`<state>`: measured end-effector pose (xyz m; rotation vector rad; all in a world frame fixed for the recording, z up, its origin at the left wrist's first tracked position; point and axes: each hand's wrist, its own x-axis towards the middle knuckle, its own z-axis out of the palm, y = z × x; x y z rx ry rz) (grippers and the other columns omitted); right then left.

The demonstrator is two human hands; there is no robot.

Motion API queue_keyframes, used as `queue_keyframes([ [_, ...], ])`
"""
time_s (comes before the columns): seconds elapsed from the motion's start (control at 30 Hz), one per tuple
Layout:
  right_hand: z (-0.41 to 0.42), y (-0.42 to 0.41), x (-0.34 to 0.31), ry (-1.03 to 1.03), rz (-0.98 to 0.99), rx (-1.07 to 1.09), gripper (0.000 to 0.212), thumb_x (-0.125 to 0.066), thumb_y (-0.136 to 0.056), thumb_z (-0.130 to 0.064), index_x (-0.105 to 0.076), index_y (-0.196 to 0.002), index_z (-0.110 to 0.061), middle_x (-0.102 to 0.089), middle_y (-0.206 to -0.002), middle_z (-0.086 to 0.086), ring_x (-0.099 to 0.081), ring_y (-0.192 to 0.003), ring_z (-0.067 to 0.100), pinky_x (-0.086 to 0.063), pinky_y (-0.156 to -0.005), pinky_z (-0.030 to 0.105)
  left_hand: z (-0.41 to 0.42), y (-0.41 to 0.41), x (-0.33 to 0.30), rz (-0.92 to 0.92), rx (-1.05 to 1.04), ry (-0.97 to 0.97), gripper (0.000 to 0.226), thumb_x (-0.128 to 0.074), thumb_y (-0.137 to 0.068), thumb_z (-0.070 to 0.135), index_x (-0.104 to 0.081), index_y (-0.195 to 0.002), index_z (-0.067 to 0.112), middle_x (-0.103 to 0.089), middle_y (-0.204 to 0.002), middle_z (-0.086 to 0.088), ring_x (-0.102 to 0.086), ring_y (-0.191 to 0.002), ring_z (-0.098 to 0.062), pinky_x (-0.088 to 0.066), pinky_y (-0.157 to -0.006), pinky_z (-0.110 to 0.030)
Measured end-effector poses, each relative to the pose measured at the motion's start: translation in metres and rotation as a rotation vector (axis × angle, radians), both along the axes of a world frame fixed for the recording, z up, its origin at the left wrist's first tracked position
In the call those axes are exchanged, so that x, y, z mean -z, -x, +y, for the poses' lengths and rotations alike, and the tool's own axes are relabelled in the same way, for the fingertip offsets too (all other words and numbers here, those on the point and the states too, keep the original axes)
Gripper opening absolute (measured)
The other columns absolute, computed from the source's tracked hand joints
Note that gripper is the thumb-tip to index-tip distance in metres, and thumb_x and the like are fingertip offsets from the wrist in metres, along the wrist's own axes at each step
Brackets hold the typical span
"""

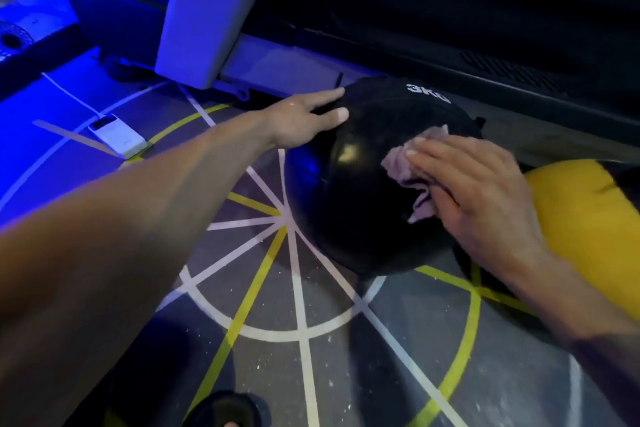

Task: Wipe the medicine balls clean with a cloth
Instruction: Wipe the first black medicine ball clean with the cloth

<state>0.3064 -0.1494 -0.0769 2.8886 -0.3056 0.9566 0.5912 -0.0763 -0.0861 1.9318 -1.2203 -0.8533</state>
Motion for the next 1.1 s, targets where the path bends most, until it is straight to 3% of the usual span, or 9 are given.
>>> queue_keyframes([
  [0.13,-0.005,0.037,0.026,-0.208,-0.106,0.335,0.027,-0.064,-0.093,-0.001,-0.072,-0.117,-0.011,-0.066,-0.121,0.006,-0.058,-0.107,0.027,-0.048,-0.093,0.042,0.016,-0.007,0.006,0.015,-0.033,0.017,0.057,-0.057,-0.101,0.049,-0.039,-0.155,0.042,-0.040,-0.159,0.012,-0.036,-0.144,-0.005,-0.028,-0.113,-0.021],
  [0.27,0.004,0.033,0.045,-0.519,-0.256,0.389,0.027,-0.065,-0.092,0.002,-0.067,-0.115,-0.012,-0.061,-0.118,0.005,-0.051,-0.108,0.003,-0.039,-0.094,0.010,0.037,-0.014,0.016,0.102,-0.084,0.024,0.057,-0.056,-0.102,0.048,-0.038,-0.155,0.042,-0.039,-0.160,0.014,-0.036,-0.144,-0.004,-0.029,-0.117,-0.025],
  [0.37,-0.005,0.016,0.043,-0.564,-0.285,0.356,0.028,-0.064,-0.094,-0.001,-0.068,-0.117,-0.016,-0.063,-0.118,0.001,-0.055,-0.110,0.005,-0.042,-0.095,0.015,0.054,-0.014,0.016,0.160,-0.131,0.017,0.058,-0.061,-0.099,0.047,-0.042,-0.154,0.041,-0.044,-0.156,0.017,-0.042,-0.140,-0.003,-0.030,-0.123,-0.036],
  [0.53,-0.031,-0.007,0.035,-0.549,-0.307,0.309,0.032,-0.061,-0.091,0.000,-0.070,-0.118,-0.018,-0.064,-0.116,-0.002,-0.060,-0.110,0.016,-0.050,-0.094,0.036,0.050,0.012,-0.028,-0.243,-0.023,0.199,0.082,-0.072,-0.084,0.064,-0.033,-0.155,0.050,-0.031,-0.160,0.018,-0.027,-0.148,-0.002,-0.024,-0.121,-0.032],
  [0.63,-0.032,-0.011,0.030,-0.611,-0.301,0.228,0.030,-0.063,-0.092,-0.001,-0.069,-0.117,-0.016,-0.062,-0.117,-0.003,-0.060,-0.112,0.010,-0.048,-0.098,0.026,0.024,0.028,-0.031,-0.475,0.191,0.125,0.091,-0.061,-0.073,0.084,-0.031,-0.154,0.054,-0.016,-0.169,0.012,-0.010,-0.156,-0.013,-0.009,-0.126,-0.038],
  [0.73,-0.025,0.007,0.051,-0.754,-0.265,0.379,0.022,-0.062,-0.098,-0.011,-0.061,-0.112,-0.028,-0.056,-0.111,-0.007,-0.058,-0.100,0.002,-0.044,-0.087,0.011,0.015,0.028,-0.018,-0.465,0.155,0.103,0.094,-0.057,-0.068,0.088,-0.028,-0.153,0.059,-0.016,-0.169,0.014,-0.012,-0.156,-0.017,-0.011,-0.126,-0.040],
  [0.87,0.018,0.006,0.094,-1.037,-0.414,0.481,0.018,-0.058,-0.100,-0.014,-0.058,-0.107,-0.031,-0.059,-0.110,-0.005,-0.063,-0.102,0.014,-0.056,-0.085,0.046,0.012,0.023,-0.015,-0.473,0.093,0.116,0.093,-0.056,-0.069,0.089,-0.029,-0.153,0.058,-0.019,-0.168,0.015,-0.016,-0.155,-0.018,-0.015,-0.126,-0.043],
  [0.97,0.073,-0.014,0.098,-0.977,-0.465,0.328,0.024,-0.052,-0.095,0.006,-0.058,-0.098,-0.016,-0.052,-0.110,0.000,-0.060,-0.104,0.019,-0.052,-0.085,0.043,0.011,0.017,-0.009,-0.459,0.077,0.128,0.092,-0.056,-0.069,0.092,-0.029,-0.152,0.060,-0.020,-0.168,0.016,-0.017,-0.155,-0.018,-0.017,-0.126,-0.051],
  [1.1,0.081,-0.012,0.091,-0.813,-0.279,0.217,0.019,-0.055,-0.090,-0.001,-0.061,-0.099,-0.017,-0.049,-0.108,-0.004,-0.055,-0.095,0.018,-0.049,-0.071,0.044,0.014,0.004,-0.005,-0.406,0.053,0.127,0.091,-0.056,-0.070,0.092,-0.028,-0.151,0.062,-0.021,-0.167,0.016,-0.017,-0.156,-0.014,-0.018,-0.126,-0.052],
])
